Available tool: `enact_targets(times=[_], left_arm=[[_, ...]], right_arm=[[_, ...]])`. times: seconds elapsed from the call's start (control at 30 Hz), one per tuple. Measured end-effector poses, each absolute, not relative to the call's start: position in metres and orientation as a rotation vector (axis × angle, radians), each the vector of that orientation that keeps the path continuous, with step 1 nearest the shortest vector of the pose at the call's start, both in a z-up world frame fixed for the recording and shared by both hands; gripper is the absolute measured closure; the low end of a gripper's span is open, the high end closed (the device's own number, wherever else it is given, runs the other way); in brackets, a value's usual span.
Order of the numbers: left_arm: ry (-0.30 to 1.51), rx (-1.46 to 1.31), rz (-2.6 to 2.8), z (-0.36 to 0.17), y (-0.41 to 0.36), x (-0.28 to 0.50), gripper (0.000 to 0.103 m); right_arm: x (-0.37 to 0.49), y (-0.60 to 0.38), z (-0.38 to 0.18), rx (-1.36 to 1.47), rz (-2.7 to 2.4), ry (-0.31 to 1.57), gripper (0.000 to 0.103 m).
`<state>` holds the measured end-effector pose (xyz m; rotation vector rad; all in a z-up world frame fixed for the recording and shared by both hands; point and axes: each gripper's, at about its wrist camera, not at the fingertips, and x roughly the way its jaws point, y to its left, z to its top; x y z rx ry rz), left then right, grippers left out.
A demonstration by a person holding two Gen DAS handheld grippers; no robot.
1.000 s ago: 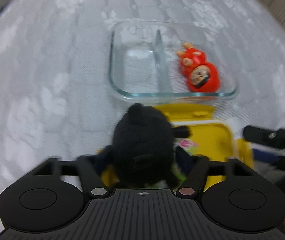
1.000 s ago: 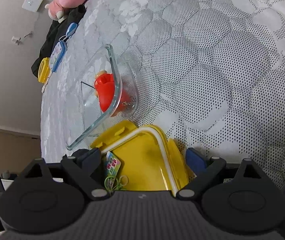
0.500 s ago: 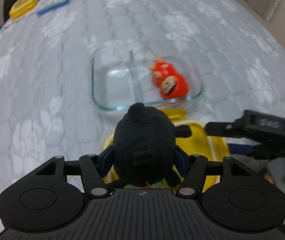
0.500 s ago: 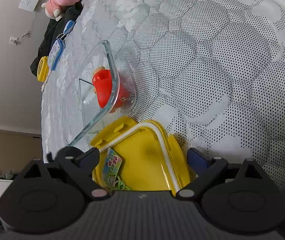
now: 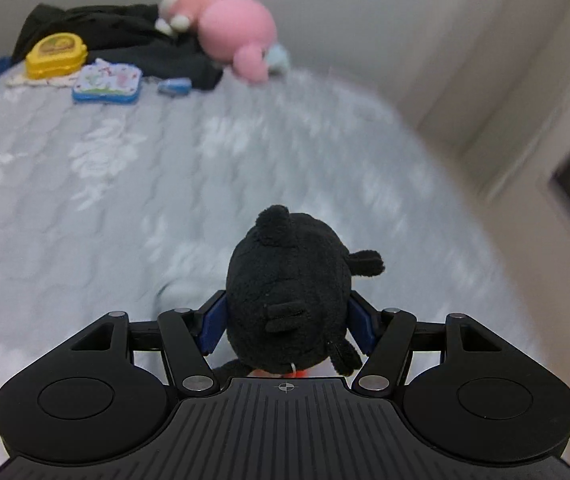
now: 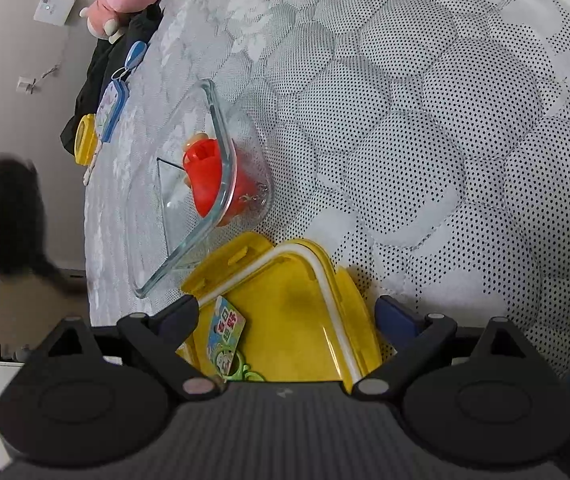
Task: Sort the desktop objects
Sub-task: 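Grasp the black plush toy with the left gripper and lift it, then lower the black plush into the glass container and open the left gripper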
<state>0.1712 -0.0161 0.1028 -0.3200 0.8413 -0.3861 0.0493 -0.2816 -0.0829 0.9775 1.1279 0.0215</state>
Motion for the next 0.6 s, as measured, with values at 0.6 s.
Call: enact_targets(times=[0.6], left_arm=[[0.906,-0.349,-0.222,0.01,-0.003,0.194,0.035]], right_arm=[[0.056,-0.283,-0.087,0.984,0.03,1.144,0.007]])
